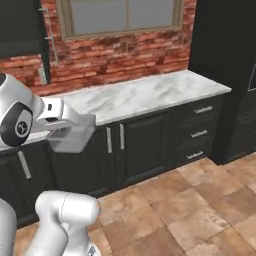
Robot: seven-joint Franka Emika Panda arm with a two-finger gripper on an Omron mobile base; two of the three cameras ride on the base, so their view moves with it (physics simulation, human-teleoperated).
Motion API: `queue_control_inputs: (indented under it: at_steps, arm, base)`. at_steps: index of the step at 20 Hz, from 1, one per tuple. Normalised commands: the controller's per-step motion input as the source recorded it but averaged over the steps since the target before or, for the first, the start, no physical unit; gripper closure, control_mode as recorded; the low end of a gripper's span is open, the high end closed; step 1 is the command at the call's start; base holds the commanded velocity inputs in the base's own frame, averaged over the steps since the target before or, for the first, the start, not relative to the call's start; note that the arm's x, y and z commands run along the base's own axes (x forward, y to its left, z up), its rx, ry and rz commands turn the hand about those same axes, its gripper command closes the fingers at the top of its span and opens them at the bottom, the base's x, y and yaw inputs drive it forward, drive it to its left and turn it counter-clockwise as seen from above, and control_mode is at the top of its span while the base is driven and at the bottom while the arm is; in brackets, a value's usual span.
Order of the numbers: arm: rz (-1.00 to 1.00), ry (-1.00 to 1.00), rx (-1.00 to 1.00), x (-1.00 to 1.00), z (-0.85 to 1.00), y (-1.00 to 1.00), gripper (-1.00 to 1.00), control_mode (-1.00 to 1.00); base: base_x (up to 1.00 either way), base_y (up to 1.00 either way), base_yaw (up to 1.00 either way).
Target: Retrieve the tupperware and aluminum foil from the cabinet and place them on the dining counter near the plate with carrot and cucumber to prepare for storing leftovers.
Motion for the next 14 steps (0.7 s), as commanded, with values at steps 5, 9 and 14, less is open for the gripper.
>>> queue_control_inputs:
  at_steps: [5, 9, 14]
  arm:
    - [0.0, 0.0, 0.0, 0.0, 0.0, 0.0, 1.0, 1.0]
    - [0.0, 0.0, 0.0, 0.0, 0.0, 0.0, 1.0, 1.0]
    - [0.0, 0.0, 0.0, 0.0, 0.0, 0.0, 1.0, 1.0]
  base:
    - [0.38, -0.5, -0.66]
    - [0.44, -0.46, -0.64]
    - [0.82, -0.18, -0.55]
